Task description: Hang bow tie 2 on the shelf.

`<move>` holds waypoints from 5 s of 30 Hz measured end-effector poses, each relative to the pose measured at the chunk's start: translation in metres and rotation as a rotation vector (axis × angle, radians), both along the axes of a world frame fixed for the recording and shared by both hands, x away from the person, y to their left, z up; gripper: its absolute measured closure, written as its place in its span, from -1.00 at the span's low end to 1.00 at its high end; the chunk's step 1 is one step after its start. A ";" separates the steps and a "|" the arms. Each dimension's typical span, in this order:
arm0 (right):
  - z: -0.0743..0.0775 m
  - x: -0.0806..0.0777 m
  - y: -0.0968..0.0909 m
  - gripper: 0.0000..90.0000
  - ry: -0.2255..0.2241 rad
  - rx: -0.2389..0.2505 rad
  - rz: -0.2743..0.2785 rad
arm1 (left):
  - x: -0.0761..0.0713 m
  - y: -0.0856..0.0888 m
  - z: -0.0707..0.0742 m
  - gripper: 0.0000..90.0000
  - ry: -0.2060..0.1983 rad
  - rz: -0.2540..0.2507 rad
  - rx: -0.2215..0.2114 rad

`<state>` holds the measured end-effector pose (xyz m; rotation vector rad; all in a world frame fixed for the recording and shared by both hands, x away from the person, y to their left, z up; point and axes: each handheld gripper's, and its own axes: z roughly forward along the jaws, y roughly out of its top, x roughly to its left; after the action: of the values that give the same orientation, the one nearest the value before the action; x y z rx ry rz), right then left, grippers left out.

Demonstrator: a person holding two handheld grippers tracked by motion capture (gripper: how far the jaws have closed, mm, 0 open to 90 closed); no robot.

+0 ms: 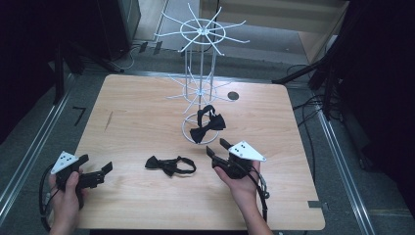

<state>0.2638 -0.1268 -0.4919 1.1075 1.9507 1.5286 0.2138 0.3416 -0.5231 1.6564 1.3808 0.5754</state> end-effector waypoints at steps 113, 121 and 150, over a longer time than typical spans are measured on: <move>-0.020 -0.012 0.046 1.00 0.064 -0.127 0.116 | 0.000 0.000 0.000 -1.00 0.000 -0.002 -0.002; 0.001 -0.018 0.049 1.00 0.008 -0.092 0.139 | 0.000 0.000 0.000 -1.00 0.003 -0.004 -0.004; 0.051 -0.015 0.055 1.00 -0.103 0.007 0.136 | 0.000 0.000 0.000 -1.00 0.001 -0.004 -0.006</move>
<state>0.2493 -0.0719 -0.4412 0.8959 1.9862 1.6302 0.2141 0.3418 -0.5233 1.6552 1.3781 0.5675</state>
